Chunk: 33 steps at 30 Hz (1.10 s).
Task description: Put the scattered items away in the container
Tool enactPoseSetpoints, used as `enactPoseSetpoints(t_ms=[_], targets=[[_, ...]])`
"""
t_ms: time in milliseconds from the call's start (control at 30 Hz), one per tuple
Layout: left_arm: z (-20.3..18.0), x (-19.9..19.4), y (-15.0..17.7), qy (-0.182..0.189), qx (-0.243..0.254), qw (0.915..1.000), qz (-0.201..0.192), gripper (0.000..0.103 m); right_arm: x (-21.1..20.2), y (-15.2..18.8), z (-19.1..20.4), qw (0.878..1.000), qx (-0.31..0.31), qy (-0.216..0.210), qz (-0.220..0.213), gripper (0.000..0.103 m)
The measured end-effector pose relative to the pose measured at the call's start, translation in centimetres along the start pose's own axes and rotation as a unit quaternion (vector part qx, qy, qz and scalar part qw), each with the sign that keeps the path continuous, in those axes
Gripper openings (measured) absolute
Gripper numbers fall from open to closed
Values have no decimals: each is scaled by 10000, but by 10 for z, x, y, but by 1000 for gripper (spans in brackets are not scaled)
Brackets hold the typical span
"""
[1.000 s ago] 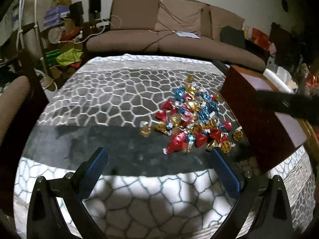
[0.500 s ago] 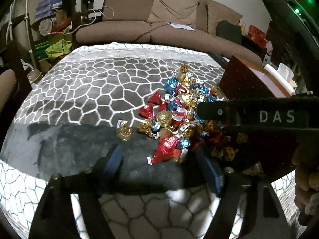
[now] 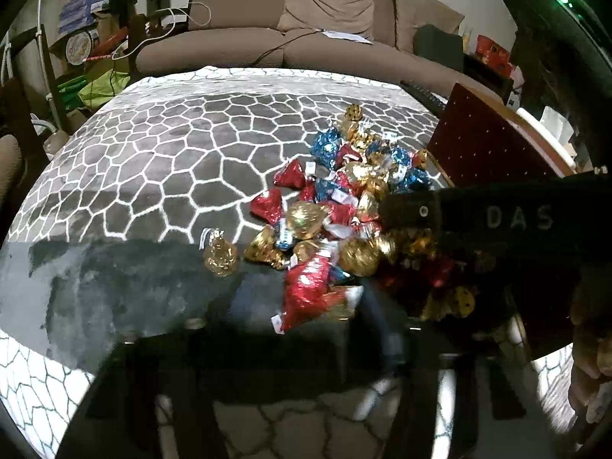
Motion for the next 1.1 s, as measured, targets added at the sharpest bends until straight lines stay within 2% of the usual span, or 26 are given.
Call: enactPoseSetpoints(t_ms=[167, 267, 467, 533, 600, 767, 867, 900, 933, 1100], targets=[[6, -10, 1, 280, -296, 9992, 56, 29, -15, 2, 1, 9991, 214, -343, -116, 24], [9, -22, 0, 396, -373, 9985, -23, 29, -30, 3, 0, 9983, 260, -484, -183, 24], [8, -24, 0, 304, -331, 9990, 66, 27, -60, 6, -8, 9935, 482, -995, -271, 24], [6, -20, -2, 264, -281, 9992, 76, 29, -67, 6, -12, 9907, 604, -1186, -280, 24], [4, -16, -3, 188, -214, 9996, 63, 33, -73, 7, -16, 9898, 643, -1243, -282, 24], [5, -8, -5, 101, -94, 9999, 20, 33, -84, 9, -17, 9896, 535, -1303, -308, 24], [7, -13, -5, 82, 8, 9999, -95, 25, -88, 12, -13, 9886, 479, -1396, -314, 24], [9, -15, -4, 115, -54, 9999, -101, 15, -90, 14, -11, 9883, 449, -1426, -318, 24], [10, -18, -4, 161, -126, 9997, -97, 12, -91, 15, -9, 9879, 413, -1462, -322, 24], [2, -40, 7, 318, 38, 9994, -131, 11, -102, 22, -2, 9866, 252, -1563, -382, 25]])
Point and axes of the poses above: each gripper's, at about its wrist camera, not at the fingertips, and x roughly the way its jaws point, z to its left, y to its underside, the point moved 7 cm from there along x, roughly the way its jaws point, and after that the axes turned 5 degrees about -x, right-handed, at the moved point
